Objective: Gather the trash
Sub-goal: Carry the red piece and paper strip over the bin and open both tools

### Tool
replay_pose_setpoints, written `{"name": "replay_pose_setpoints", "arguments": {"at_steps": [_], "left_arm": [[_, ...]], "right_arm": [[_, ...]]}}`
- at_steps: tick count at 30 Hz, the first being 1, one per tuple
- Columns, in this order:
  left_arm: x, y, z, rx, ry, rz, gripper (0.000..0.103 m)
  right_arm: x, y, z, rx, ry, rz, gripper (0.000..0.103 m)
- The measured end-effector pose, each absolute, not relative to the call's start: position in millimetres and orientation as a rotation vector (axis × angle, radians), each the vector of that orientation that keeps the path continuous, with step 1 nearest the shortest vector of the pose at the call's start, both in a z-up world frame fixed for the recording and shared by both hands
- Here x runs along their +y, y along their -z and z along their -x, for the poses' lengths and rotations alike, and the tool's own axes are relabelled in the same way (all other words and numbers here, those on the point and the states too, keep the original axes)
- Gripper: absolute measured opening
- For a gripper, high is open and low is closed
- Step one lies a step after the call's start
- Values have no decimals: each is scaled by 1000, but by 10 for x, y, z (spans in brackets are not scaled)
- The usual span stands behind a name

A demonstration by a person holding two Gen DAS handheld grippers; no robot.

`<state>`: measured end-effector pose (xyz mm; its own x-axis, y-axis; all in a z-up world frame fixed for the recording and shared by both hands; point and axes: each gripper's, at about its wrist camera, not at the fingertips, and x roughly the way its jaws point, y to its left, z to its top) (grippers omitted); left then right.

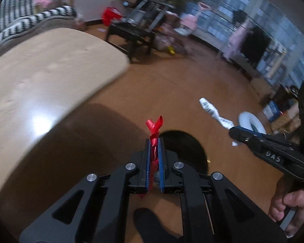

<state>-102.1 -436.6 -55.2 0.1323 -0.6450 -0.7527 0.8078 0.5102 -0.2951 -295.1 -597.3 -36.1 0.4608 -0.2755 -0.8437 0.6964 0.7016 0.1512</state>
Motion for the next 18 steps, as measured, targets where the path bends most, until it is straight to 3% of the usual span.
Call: {"name": "replay_pose_setpoints", "arguments": {"at_steps": [18], "left_arm": [[-5090,1112,1349,1097,1221,-233,6]], "right_arm": [[-6369,597,3055,962,690,-654,12]]}}
